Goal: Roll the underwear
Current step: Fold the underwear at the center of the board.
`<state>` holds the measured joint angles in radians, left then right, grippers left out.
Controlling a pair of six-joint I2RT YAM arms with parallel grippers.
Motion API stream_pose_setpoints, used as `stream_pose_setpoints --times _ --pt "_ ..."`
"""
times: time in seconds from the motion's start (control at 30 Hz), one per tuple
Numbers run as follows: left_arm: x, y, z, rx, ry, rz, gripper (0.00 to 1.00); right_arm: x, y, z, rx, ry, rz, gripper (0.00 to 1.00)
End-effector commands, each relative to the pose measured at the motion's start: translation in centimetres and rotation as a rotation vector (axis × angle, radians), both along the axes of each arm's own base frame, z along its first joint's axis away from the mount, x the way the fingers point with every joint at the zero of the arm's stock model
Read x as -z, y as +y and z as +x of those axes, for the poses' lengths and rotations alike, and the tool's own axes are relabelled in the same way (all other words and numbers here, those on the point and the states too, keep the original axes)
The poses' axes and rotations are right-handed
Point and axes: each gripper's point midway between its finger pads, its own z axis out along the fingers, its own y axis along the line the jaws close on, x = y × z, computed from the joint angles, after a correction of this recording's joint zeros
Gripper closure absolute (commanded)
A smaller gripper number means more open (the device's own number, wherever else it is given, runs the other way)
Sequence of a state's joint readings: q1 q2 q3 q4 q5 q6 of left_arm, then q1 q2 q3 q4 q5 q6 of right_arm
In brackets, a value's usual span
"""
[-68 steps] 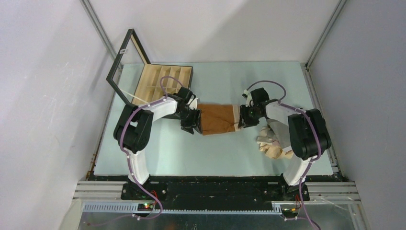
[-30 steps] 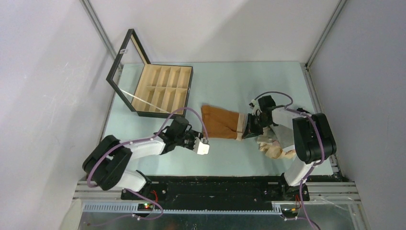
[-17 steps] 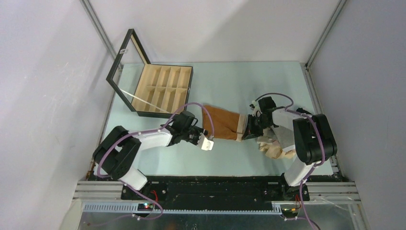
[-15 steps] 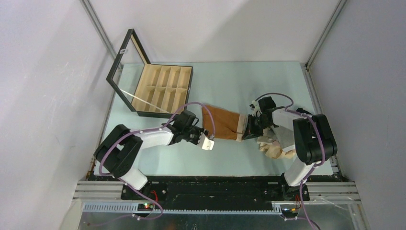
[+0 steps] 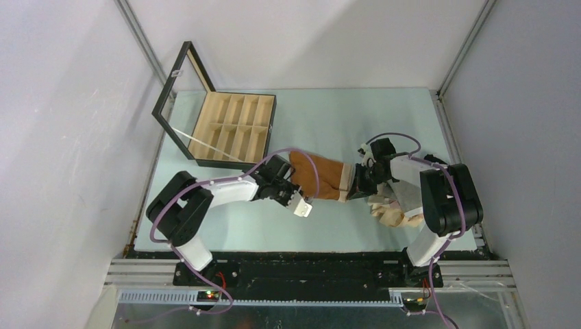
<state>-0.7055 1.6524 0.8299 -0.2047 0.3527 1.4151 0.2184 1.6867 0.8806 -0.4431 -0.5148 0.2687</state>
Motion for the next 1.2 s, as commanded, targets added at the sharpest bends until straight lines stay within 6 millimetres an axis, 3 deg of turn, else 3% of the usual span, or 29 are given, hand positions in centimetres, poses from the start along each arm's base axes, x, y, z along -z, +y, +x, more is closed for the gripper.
stream_pose_setpoints --times 0.0,0.1,0.17,0.2,0.27,0.37,0.43,0.53,0.57,0.6,0.63,0.67,0.7,0.73,0.8,1.0,1.17 --pt "3.1 1.8 -1.7 0.015 0.045 0.171 0.81 -0.8 -0.1 0.3 -0.005 -0.037 0.007 1.00" --pt "3.5 2.0 -1.9 0.030 0.046 0.208 0.97 -0.9 -0.3 0.7 0.003 -0.050 0.008 1.00" --pt "3.3 2.0 -2.2 0.029 0.062 0.207 1.00 -1.8 -0.4 1.2 0.011 -0.066 0.022 0.83" --pt "2.9 1.8 -2.2 0.015 0.073 0.198 1.00 -2.5 -0.6 1.2 0.009 -0.080 0.026 0.73" --pt "2.3 1.6 -3.1 0.011 0.126 0.183 1.00 -4.7 -0.8 1.7 -0.018 -0.137 0.045 0.64" --pt "1.9 1.9 -4.5 0.011 0.189 0.190 1.00 -8.2 -0.7 2.0 -0.112 -0.256 0.068 0.58" --pt "1.6 1.8 -5.2 0.016 0.215 0.190 1.00 -10.2 -0.6 1.5 -0.260 -0.387 0.046 0.58" --pt "1.3 1.6 -5.9 0.010 0.252 0.185 1.00 -11.1 -0.2 0.0 -0.486 -0.560 0.025 0.59" --pt "1.2 1.6 -5.9 0.002 0.259 0.183 1.00 -12.1 -0.1 -0.3 -0.617 -0.712 -0.001 0.60" --pt "1.2 1.5 -6.0 0.001 0.266 0.180 1.00 -11.1 0.1 -1.0 -0.681 -0.780 -0.002 0.60" --pt "1.1 1.4 -6.0 -0.005 0.272 0.178 1.00 -12.6 0.5 -0.6 -0.813 -0.992 -0.050 0.60" --pt "1.0 1.3 -5.9 -0.008 0.271 0.175 1.00 -10.8 0.4 -1.8 -0.882 -1.033 -0.065 0.61" --pt "1.0 1.3 -5.9 -0.015 0.273 0.174 1.00 -11.9 1.1 -1.4 -0.982 -1.209 -0.116 0.61" --pt "1.0 1.2 -5.8 -0.019 0.276 0.174 1.00 -10.3 1.4 -2.5 -1.043 -1.228 -0.122 0.61" --pt "0.9 1.0 -5.6 -0.032 0.283 0.169 1.00 -9.7 2.2 -2.6 -1.166 -1.329 -0.154 0.63" --pt "0.7 0.7 -5.5 -0.059 0.292 0.153 1.00 -6.2 3.7 -3.2 -1.383 -1.316 -0.157 0.64" --pt "0.7 0.6 -5.8 -0.068 0.309 0.144 1.00 -5.1 4.1 -1.6 -1.422 -1.336 -0.209 0.64"
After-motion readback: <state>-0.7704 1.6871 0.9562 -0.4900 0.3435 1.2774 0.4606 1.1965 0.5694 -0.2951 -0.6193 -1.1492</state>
